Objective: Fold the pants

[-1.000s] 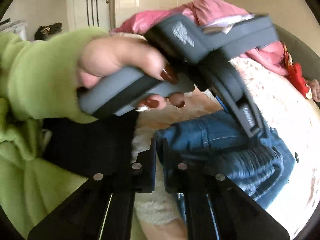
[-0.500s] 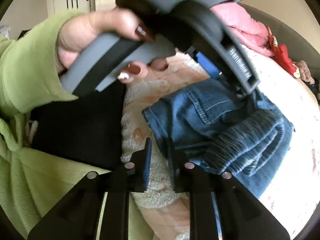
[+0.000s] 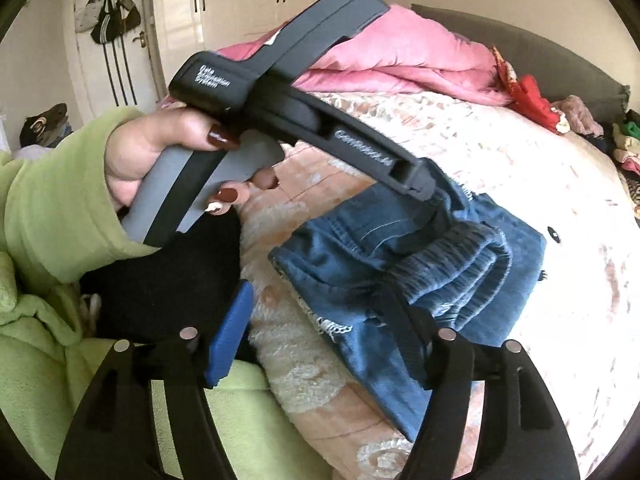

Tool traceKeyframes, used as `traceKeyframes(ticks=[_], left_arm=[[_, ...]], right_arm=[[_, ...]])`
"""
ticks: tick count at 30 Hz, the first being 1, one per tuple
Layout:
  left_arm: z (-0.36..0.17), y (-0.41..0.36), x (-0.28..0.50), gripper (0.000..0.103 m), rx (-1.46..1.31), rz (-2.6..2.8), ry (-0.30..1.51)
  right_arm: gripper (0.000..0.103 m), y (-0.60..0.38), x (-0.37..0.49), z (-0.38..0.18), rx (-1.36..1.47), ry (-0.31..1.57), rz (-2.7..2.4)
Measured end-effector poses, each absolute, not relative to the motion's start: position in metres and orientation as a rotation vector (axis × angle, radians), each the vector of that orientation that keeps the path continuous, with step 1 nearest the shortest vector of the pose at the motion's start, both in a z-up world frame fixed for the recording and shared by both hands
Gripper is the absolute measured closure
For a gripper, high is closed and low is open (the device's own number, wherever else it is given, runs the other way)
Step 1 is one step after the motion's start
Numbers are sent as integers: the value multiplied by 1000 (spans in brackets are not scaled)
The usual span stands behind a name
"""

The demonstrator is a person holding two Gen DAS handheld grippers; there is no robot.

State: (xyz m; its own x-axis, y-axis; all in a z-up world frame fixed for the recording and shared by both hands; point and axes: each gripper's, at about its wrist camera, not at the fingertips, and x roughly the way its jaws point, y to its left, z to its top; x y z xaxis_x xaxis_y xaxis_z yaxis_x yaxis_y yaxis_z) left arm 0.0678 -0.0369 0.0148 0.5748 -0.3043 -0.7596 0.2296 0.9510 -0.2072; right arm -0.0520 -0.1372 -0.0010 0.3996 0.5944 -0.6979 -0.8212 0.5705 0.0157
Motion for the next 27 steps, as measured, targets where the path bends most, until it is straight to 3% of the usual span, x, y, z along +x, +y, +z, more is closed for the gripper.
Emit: traceKeyframes(ticks=[3, 5, 10, 13, 27], left_arm=[[18, -36, 65, 19, -83, -306, 898], [20, -34, 63, 18, -87, -303, 898], [28, -30, 56, 17, -92, -288, 882], [33, -28, 51, 10, -96, -281, 869], [51, -16, 29, 10, -118, -267, 822]], right_arm=[[35, -139, -54, 5, -354, 707, 906], [23, -141, -55, 8, -346, 693, 893], [19, -147, -55, 18, -331, 670, 863], [14, -153, -56, 26, -317, 647, 831], [14, -168, -55, 52, -273, 565, 733]])
